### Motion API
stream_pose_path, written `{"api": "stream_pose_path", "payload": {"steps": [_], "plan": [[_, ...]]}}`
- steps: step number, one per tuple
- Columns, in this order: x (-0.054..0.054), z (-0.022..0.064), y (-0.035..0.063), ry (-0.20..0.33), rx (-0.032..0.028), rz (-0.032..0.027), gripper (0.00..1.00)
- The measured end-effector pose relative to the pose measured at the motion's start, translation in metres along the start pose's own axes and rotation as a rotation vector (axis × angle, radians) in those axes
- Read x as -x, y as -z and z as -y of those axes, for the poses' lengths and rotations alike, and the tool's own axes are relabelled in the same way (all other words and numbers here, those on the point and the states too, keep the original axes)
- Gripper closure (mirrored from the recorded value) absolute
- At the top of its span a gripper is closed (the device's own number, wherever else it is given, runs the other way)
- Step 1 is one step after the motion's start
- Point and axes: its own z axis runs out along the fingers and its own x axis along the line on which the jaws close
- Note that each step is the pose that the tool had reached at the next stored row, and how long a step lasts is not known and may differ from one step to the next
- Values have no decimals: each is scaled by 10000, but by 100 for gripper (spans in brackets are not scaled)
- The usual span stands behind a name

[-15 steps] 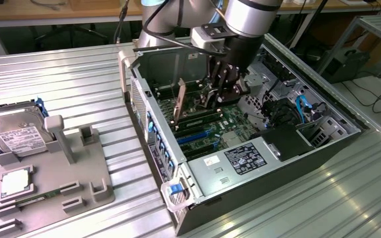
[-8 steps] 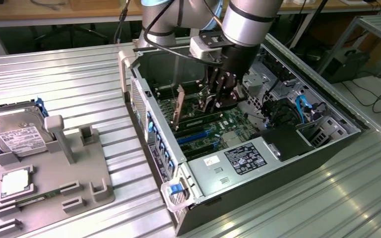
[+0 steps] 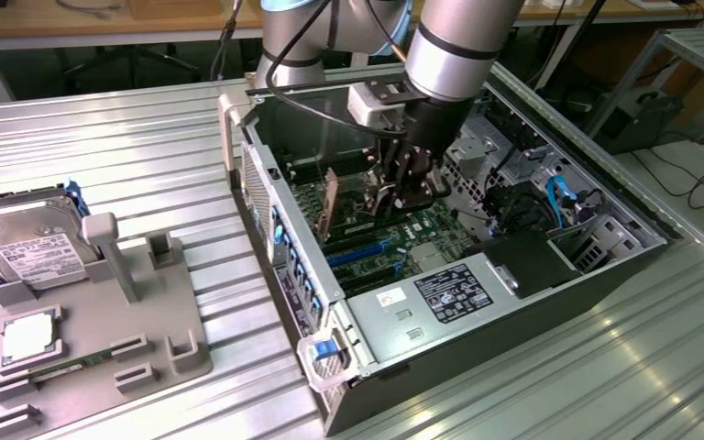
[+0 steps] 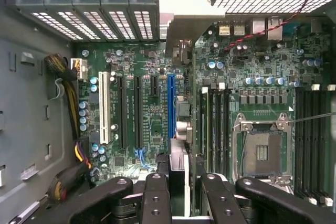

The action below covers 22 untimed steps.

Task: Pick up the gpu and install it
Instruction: 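Insert the gpu into the slot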

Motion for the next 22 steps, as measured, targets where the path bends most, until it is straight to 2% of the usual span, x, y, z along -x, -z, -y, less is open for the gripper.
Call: {"api": "stream_pose_path", "payload": {"steps": [4, 5, 7, 9, 11, 12, 16, 19, 20, 22], "plan": [[0, 0, -3, 0, 1, -2, 72], [0, -42, -29, 2, -110, -6, 72], [0, -49, -59, 2, -147, -6, 72], [0, -48, -73, 4, -237, -6, 72], [0, -48, -80, 6, -374, -7, 72], [0, -48, -92, 7, -419, 0, 72], [2, -76, -140, 6, -434, -7, 72], [2, -134, -160, 8, -519, 3, 72], [-1, -134, -160, 11, -519, 81, 72], [-3, -153, -171, 10, -553, 110, 72]]}}
